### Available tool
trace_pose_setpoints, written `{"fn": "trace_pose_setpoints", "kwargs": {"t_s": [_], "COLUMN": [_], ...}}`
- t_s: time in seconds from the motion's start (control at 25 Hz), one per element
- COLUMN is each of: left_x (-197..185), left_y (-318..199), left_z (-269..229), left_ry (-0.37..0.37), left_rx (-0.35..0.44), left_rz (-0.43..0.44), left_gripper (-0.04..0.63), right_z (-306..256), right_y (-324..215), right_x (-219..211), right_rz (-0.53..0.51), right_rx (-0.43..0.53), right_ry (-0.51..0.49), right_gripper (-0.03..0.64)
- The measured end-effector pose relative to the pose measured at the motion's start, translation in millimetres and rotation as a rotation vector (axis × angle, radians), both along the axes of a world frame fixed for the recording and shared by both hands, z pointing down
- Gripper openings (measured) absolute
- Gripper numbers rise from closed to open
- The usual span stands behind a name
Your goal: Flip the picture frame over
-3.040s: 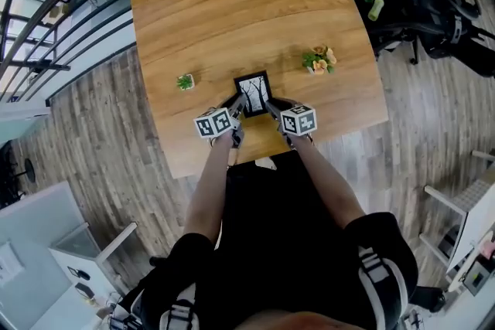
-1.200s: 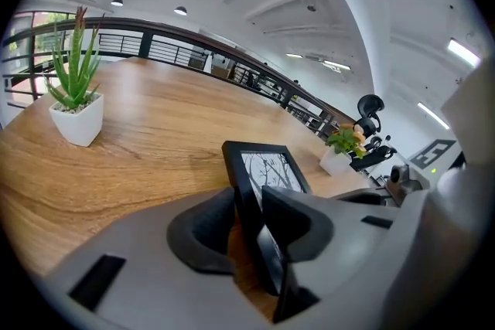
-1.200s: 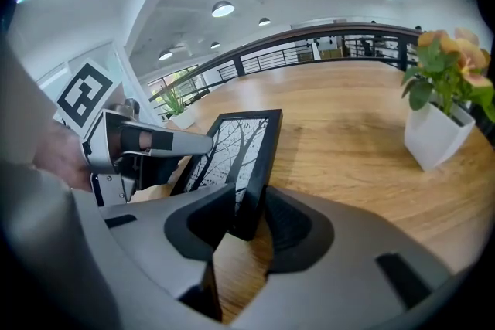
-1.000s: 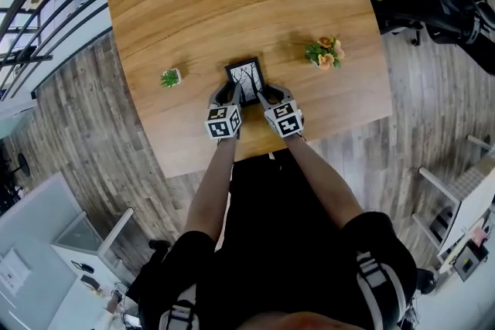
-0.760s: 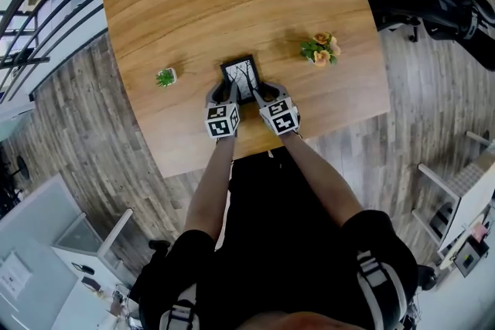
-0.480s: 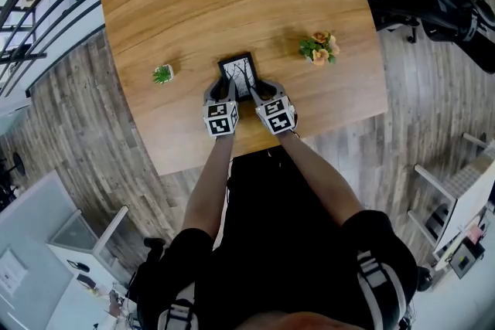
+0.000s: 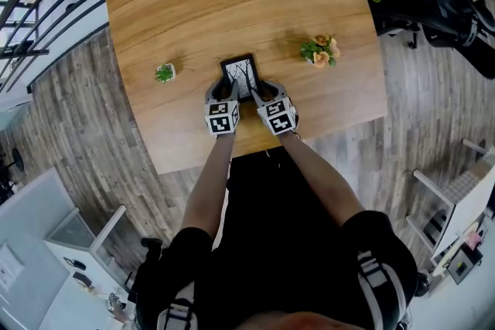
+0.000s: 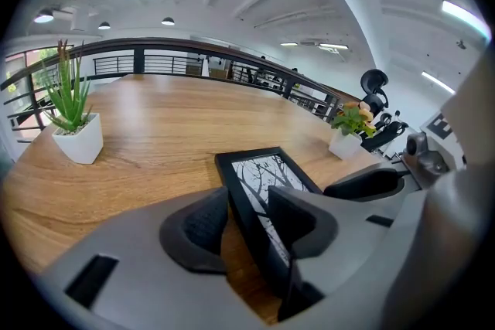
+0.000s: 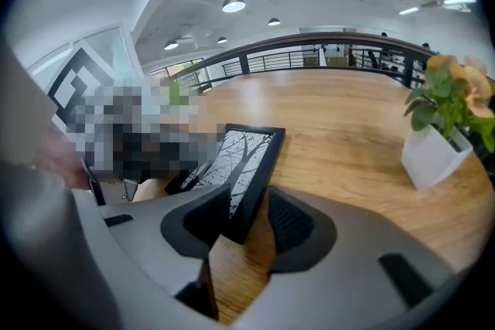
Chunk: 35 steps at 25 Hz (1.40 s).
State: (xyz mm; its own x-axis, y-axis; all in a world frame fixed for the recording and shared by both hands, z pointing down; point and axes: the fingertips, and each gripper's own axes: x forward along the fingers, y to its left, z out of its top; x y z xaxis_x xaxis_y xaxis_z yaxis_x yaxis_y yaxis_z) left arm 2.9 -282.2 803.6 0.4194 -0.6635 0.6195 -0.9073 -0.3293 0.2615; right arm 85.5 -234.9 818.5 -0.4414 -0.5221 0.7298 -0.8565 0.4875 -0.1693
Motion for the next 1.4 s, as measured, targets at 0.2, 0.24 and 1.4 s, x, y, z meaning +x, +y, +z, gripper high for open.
{"fn": "trace_pose_setpoints", "kwargs": {"t_s": [0.2,0.24,1.4], "left_x": [-8.1,-9.3,-35.8], "left_y": [-0.8,-0.3,10.5], "left_z": [-1.6,-2.8,-90.6], "left_ry": [0.029,0.025,0.005], "left_rx": [-0.014,-0.012,0.132], "left_rz": [-0.049,-0.054,-0.102], "left_gripper": [0.164,0.164,0.046], "right_z": [-5.7,-6.6,-72.4], "right_y": [2.2,2.7,-30.7], "right_x": [0.5,2.0,28.1], "right_rz": [-0.016,-0.021,-0.082], "right_rx": [0.001,0.002,0.137], "right_ry": [-0.046,-0.048,-0.129], "right_gripper": [0.166,0.164,0.008]}}
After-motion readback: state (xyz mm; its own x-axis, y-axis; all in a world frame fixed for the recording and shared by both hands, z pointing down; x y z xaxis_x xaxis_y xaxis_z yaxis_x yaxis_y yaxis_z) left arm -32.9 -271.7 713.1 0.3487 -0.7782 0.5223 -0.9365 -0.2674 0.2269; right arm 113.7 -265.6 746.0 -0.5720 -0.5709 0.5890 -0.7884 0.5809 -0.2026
